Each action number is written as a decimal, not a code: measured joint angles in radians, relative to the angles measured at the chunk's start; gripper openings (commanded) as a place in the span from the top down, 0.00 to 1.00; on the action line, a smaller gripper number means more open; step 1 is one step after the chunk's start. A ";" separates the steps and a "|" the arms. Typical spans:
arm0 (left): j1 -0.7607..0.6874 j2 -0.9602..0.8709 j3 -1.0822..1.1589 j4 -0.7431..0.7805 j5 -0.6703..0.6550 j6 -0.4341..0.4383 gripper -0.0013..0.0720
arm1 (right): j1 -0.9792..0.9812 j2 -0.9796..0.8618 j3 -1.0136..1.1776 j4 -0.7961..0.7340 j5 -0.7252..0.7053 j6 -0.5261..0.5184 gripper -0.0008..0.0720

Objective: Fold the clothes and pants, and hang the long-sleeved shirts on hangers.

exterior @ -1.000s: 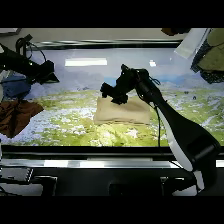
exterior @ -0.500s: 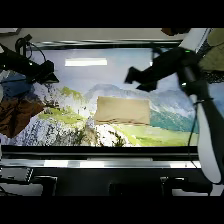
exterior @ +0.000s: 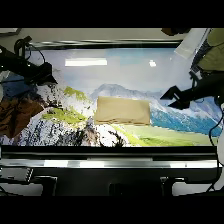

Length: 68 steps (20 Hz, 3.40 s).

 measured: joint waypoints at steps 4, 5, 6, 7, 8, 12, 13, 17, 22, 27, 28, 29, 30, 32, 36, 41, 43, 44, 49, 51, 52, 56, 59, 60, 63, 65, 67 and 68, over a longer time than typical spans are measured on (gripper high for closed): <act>0.000 0.000 0.000 0.000 -0.003 0.003 0.96 | -0.014 -0.090 -0.126 0.096 0.040 -0.114 0.26; 0.000 0.000 0.000 0.000 -0.003 0.003 0.96 | -0.009 -0.109 -0.140 0.112 0.051 -0.136 0.25; 0.000 0.000 0.000 -0.001 -0.003 0.003 0.96 | -0.001 -0.123 -0.149 0.126 0.066 -0.154 0.24; 0.000 0.000 0.000 -0.001 -0.003 0.004 0.96 | 0.011 -0.135 -0.156 0.139 0.082 -0.169 0.24; 0.000 0.000 0.000 -0.001 -0.003 0.005 0.96 | 0.025 -0.145 -0.161 0.148 0.099 -0.179 0.24; 0.000 -0.002 0.000 -0.001 -0.003 0.006 0.96 | 0.086 -0.167 -0.170 0.182 0.151 -0.203 0.32; 0.000 -0.002 0.000 -0.001 -0.002 0.006 0.96 | 0.101 -0.170 -0.171 0.182 0.165 -0.204 0.43; 0.000 -0.010 0.000 -0.001 -0.002 0.007 0.96 | 0.144 -0.173 -0.171 0.162 0.199 -0.203 0.95; 0.000 -0.013 0.000 -0.001 -0.002 0.007 0.96 | 0.156 -0.146 -0.035 0.148 0.193 -0.090 0.95; 0.000 -0.013 0.000 -0.001 -0.002 0.007 0.96 | 0.157 -0.140 0.232 -0.010 0.203 0.153 0.95; 0.000 -0.013 0.000 -0.001 -0.002 0.007 0.96 | 0.153 -0.140 0.281 -0.049 0.208 0.204 0.95; 0.000 -0.013 0.000 -0.001 -0.002 0.007 0.96 | 0.146 -0.139 0.323 -0.079 0.214 0.252 0.95; 0.000 -0.013 0.000 -0.001 -0.002 0.007 0.96 | 0.133 -0.139 0.357 -0.101 0.218 0.293 0.95; 0.000 -0.014 0.000 -0.001 -0.002 0.007 0.96 | 0.092 -0.139 0.415 -0.132 0.225 0.362 0.95; 0.000 -0.014 0.000 -0.001 -0.002 0.010 0.96 | -0.032 -0.139 0.504 -0.161 0.225 0.456 0.95; 0.002 -0.014 0.000 0.000 -0.011 0.038 0.96 | -0.215 -0.134 0.578 -0.171 0.174 0.557 0.95; 0.002 -0.014 0.000 0.000 -0.014 0.042 0.96 | -0.283 -0.127 0.588 -0.177 0.135 0.605 0.96; 0.002 -0.014 0.000 0.000 -0.014 0.045 0.96 | -0.313 -0.124 0.591 -0.185 0.108 0.632 0.95; 0.002 -0.014 0.000 -0.001 -0.023 0.047 0.96 | -0.434 -0.112 0.597 -0.316 -0.100 0.712 0.96; 0.002 -0.014 0.000 -0.001 -0.028 0.048 0.96 | -0.452 -0.109 0.590 -0.403 -0.183 0.702 0.96; 0.002 -0.014 0.000 -0.001 -0.028 0.048 0.96 | -0.457 -0.108 0.578 -0.445 -0.218 0.689 0.96; 0.002 -0.014 0.000 -0.001 -0.030 0.048 0.96 | -0.467 -0.078 0.451 -0.588 -0.303 0.645 0.96; 0.002 -0.014 0.000 -0.001 -0.031 0.048 0.96 | -0.469 -0.019 0.299 -0.669 -0.295 0.636 0.95; 0.002 -0.014 0.000 -0.001 -0.031 0.048 0.96 | -0.469 0.003 0.241 -0.694 -0.284 0.636 0.95; 0.002 -0.014 0.000 -0.001 -0.032 0.048 0.96 | -0.469 0.065 0.078 -0.742 -0.252 0.655 0.95; 0.002 -0.014 0.000 -0.001 -0.032 0.048 0.96 | -0.469 0.103 -0.021 -0.772 -0.229 0.667 0.95; 0.002 -0.014 0.000 -0.001 -0.032 0.048 0.96 | -0.469 0.132 -0.098 -0.794 -0.207 0.675 0.95; 0.002 -0.014 0.000 -0.001 -0.032 0.048 0.96 | -0.469 0.143 -0.129 -0.804 -0.200 0.680 0.95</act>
